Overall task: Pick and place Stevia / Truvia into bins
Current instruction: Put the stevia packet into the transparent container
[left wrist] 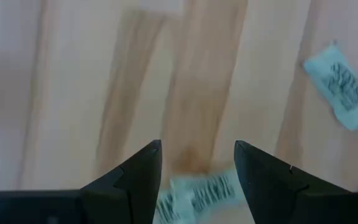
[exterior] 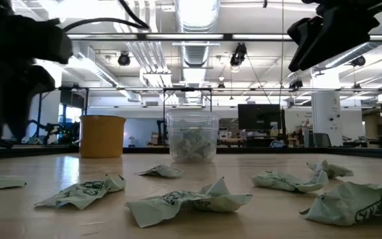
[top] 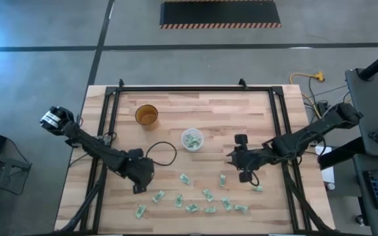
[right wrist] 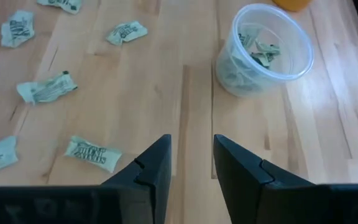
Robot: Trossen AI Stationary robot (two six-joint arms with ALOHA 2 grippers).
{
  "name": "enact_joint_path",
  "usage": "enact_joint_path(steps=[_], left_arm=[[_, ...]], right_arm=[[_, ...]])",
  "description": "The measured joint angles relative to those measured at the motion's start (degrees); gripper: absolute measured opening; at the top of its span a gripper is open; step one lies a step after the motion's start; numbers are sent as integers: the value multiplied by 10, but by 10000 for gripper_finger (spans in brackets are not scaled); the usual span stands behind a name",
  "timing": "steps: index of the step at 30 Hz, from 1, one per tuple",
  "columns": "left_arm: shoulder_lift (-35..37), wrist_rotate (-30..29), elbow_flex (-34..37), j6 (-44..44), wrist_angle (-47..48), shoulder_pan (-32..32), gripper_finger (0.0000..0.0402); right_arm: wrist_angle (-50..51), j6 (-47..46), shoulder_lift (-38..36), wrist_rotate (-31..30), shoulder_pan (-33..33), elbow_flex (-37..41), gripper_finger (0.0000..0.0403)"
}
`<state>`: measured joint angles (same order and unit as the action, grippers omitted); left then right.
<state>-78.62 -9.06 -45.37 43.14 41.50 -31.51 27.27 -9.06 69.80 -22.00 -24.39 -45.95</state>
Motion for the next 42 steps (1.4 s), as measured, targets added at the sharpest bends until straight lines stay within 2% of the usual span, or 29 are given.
enact_joint_path(steps=[10, 21, 27, 32, 36, 42], left_arm=[[-1, 14, 8, 61, 12, -40, 185], [-72, 43, 5, 30, 17, -87, 185], [-110, 36, -1, 13, 16, -96, 185], [-114, 20, -1, -2, 15, -96, 184], [-110, -1, -10, -5, 15, -95, 161], [-110, -5, -23, -20, 14, -95, 94]], right_arm=[[-10, 0, 0, 0, 0, 0, 98], [-12, 0, 0, 0, 0, 2, 98], [-19, 0, 0, 0, 0, 3, 92], [-24, 0, 0, 0, 0, 4, 85], [-25, 0, 0, 0, 0, 5, 79], [-25, 0, 0, 0, 0, 5, 75]])
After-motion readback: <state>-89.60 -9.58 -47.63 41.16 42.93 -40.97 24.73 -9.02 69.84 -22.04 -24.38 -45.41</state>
